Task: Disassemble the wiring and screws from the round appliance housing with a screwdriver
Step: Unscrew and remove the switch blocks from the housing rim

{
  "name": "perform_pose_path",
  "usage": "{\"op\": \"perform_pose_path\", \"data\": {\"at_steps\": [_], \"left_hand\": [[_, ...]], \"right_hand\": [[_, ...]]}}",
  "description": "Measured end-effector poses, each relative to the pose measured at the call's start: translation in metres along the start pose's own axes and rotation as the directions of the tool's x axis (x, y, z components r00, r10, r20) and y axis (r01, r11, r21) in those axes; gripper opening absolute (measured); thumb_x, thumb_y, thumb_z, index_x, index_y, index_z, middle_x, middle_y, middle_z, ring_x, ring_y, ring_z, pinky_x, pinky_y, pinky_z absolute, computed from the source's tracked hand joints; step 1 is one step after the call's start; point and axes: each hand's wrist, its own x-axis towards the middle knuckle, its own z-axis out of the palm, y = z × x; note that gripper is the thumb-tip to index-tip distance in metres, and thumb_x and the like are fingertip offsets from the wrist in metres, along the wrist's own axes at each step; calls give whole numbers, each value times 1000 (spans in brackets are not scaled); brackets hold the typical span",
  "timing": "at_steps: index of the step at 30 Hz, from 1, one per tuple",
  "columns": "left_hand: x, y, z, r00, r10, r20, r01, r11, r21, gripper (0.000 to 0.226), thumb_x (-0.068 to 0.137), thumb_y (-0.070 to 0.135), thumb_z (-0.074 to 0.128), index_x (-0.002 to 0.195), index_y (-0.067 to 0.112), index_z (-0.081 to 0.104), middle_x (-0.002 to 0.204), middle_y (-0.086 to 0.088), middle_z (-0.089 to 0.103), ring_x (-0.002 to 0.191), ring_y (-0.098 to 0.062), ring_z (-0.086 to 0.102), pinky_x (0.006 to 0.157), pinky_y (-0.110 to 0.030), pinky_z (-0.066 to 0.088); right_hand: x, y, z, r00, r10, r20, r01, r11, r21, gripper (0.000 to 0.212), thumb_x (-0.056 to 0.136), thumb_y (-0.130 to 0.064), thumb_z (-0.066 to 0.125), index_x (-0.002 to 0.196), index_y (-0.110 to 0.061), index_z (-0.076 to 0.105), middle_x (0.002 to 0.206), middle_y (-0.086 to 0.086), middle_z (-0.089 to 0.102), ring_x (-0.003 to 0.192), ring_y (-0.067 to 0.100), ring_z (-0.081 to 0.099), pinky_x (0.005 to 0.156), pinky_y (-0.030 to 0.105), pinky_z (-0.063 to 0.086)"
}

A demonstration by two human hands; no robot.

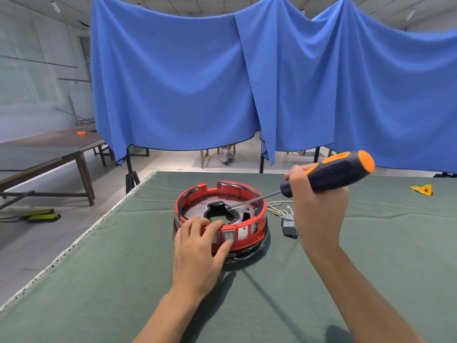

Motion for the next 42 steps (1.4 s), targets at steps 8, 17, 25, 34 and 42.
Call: {"op": "perform_pose_path", "data": {"at_steps": [8, 17, 25, 34, 42], "left_hand": [[5, -1, 11, 999, -10, -44, 11, 1000, 8, 31, 84, 36, 67, 110, 19, 68, 106, -2, 57, 110, -24, 47, 94, -47, 45], [2, -1, 12, 997, 36, -70, -34, 999, 38, 40, 84, 38, 58, 119, 20, 65, 112, -5, 60, 119, -29, 49, 99, -47, 42], [1, -1, 12, 1000, 10, -28, -9, 1000, 22, 36, 84, 30, 70, 118, 20, 65, 117, -6, 59, 125, -28, 45, 100, -48, 41], [1, -1, 11, 1000, 10, -25, -9, 1000, 11, 35, 85, 31, 68, 118, 20, 65, 116, -4, 58, 125, -26, 44, 102, -47, 40], [1, 0, 12, 1000, 5, -27, -5, 1000, 14, 33, 85, 32, 67, 117, 21, 65, 114, -2, 58, 125, -26, 44, 101, -47, 41]], "right_hand": [[8, 1, 3, 998, -58, 9, 59, 987, -147, 33, 70, -30, 60, 53, -9, 41, 48, 1, 49, 48, 10, 43, 55, 32, 40], [10, -8, -3, 995, -105, 6, 104, 984, -143, 33, 70, -26, 58, 54, -5, 39, 48, 6, 44, 48, 10, 41, 52, 30, 37], [8, -9, -6, 995, -99, 4, 98, 982, -163, 36, 69, -33, 57, 56, -3, 42, 52, 9, 53, 49, 16, 44, 53, 27, 38], [5, -9, -6, 996, -87, 23, 90, 981, -169, 49, 65, -42, 51, 60, 6, 52, 56, 14, 56, 55, 23, 50, 54, 27, 40], [3, -18, 0, 993, -99, 59, 111, 959, -261, 38, 66, -37, 55, 54, -3, 42, 57, 9, 51, 53, 26, 46, 52, 37, 38]]}}
